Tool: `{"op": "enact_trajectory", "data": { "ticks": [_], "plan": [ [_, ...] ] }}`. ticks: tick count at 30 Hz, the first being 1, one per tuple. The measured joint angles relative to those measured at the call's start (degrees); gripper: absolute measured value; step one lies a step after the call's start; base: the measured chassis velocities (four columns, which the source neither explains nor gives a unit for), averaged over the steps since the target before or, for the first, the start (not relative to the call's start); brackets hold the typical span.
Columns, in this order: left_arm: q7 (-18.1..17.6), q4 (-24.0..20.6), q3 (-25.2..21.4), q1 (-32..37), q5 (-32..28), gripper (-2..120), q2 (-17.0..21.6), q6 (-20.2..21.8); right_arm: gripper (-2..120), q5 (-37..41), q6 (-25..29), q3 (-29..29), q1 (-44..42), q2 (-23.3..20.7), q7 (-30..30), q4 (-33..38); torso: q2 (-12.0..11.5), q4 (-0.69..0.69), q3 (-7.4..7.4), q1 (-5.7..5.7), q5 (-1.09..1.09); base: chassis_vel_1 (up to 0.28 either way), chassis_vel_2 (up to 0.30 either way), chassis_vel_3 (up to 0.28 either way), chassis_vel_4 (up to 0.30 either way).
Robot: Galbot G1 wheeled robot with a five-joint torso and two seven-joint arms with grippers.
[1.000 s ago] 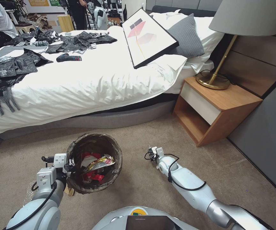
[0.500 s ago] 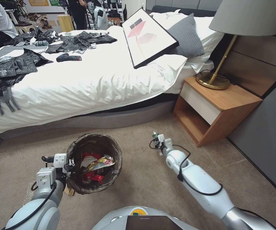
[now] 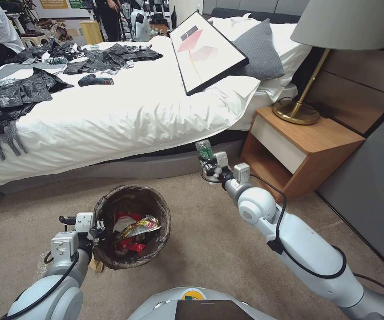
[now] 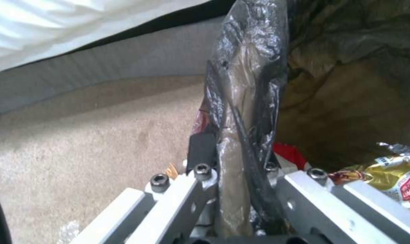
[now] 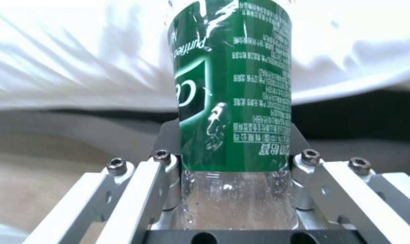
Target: Pick up the trash bin, then pick up the garbage from the floor and place it into the trash bin.
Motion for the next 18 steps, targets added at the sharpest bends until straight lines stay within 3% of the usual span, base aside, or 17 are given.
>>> {"op": "enact_trajectory", "data": {
  "ticks": [8, 18],
  "plan": [
    [0.0, 0.0, 0.4, 0.2, 0.2, 3, -0.5, 0.0, 29, 7.2, -0.6, -3.5, 6.0, -2.9, -2.9, 9.8, 0.0, -0.01, 0.00, 0.00, -0.01, 0.000, 0.000, 0.000, 0.000],
    [0.0, 0.0, 0.9, 0.0, 0.8, 3, -0.6, 0.0, 29, 12.8, -2.1, -11.4, 12.9, -4.2, -6.9, 14.3, 0.0, -0.01, 0.00, 0.00, 0.00, 0.000, 0.000, 0.000, 0.000]
  ]
}}
